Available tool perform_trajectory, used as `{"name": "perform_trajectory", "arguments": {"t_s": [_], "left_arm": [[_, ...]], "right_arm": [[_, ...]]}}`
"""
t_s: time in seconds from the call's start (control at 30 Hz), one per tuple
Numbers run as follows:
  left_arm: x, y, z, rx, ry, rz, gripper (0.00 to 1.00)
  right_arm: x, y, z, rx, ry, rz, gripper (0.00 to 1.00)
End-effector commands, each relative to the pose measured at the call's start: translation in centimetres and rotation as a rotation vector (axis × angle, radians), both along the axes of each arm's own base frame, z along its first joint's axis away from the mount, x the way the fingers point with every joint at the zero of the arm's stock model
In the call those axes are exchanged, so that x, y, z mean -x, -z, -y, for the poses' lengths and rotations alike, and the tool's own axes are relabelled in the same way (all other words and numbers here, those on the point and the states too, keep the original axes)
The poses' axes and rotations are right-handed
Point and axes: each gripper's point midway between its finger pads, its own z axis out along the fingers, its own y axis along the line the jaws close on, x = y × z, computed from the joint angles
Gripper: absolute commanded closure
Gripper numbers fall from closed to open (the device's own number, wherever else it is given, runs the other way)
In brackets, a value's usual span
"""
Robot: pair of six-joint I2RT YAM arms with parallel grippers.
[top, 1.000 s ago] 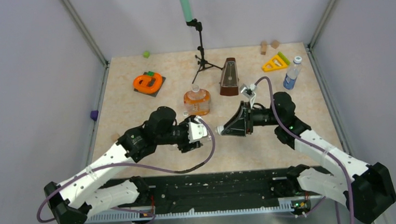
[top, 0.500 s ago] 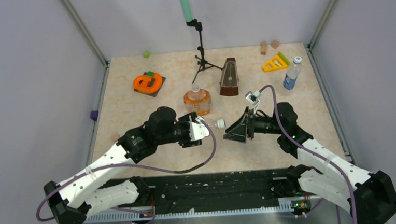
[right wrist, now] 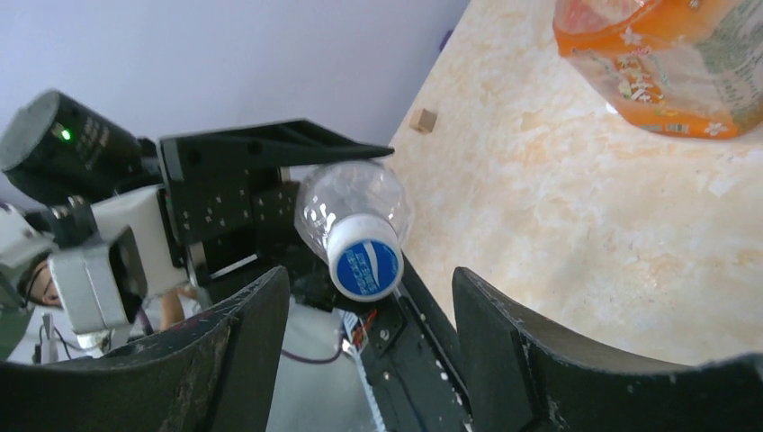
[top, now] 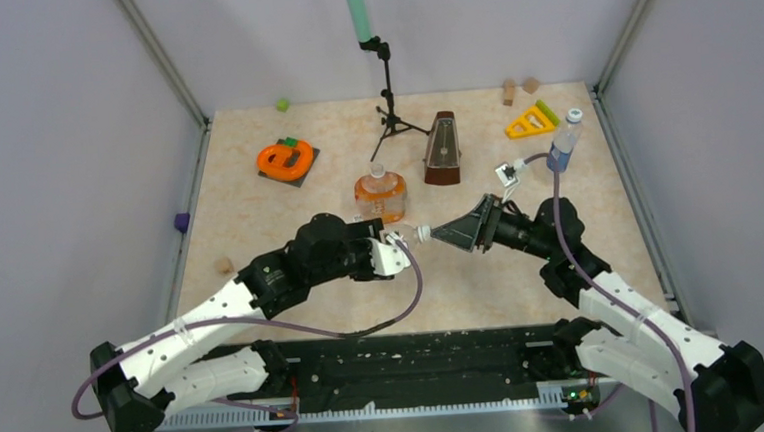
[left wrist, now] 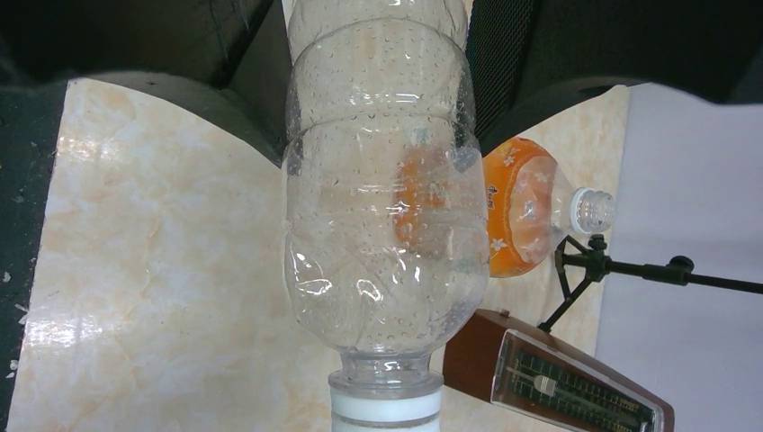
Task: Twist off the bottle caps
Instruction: Unscrew the bottle cap from the plastic bottle.
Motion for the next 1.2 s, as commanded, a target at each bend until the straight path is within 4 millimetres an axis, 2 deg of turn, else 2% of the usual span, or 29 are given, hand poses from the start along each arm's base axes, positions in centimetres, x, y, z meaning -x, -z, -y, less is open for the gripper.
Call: {"name": "perform_trajectory", "arguments": {"t_s": [0.0,0.3,0.4,0.63,0.93,1.0,1.07,1.17], "left_arm": [[-0.5,-2.1,0.6,0.062,-0.002,0.105,1.0],[-0.6,-2.3,0.7,0.066,-0.002,0.14,1.0],[-0.6,-2.2,0.7,0.06,-0.003,0.143,1.0],[-0.7,-1.9,0.7,0.05,-0.009,0.132,1.0],[-0.7,-2.0,0.7,0.053,-0.01,0.13,1.0],[-0.8,-2.0,0.8,0.052,-0.01,0.129,1.0],[-0.8,-1.8,0.8,0.045,-0.01,0.125,1.0],[-0.7,-1.9,0.8,0.056,-0.011,0.118,1.0]], "right_arm": [[-1.5,-3.1,0.2,-0.064,0.089,-0.025,0.35],[-1.7,-1.3,-1.3,-0.077,0.019,-0.159,0.38],[-1.6,-1.3,-1.4,-0.085,0.007,-0.158,0.42],[-0.6,-1.8,-1.9,-0.124,-0.068,-0.147,0.43],[-0.4,-1.4,-2.0,-0.106,-0.087,-0.146,0.57],[-0.3,-1.3,-2.0,-0.094,-0.092,-0.143,0.57],[0.0,-1.2,-2.0,-0.08,-0.103,-0.137,0.5],[0.2,-1.2,-1.9,-0.069,-0.112,-0.123,0.51]]}}
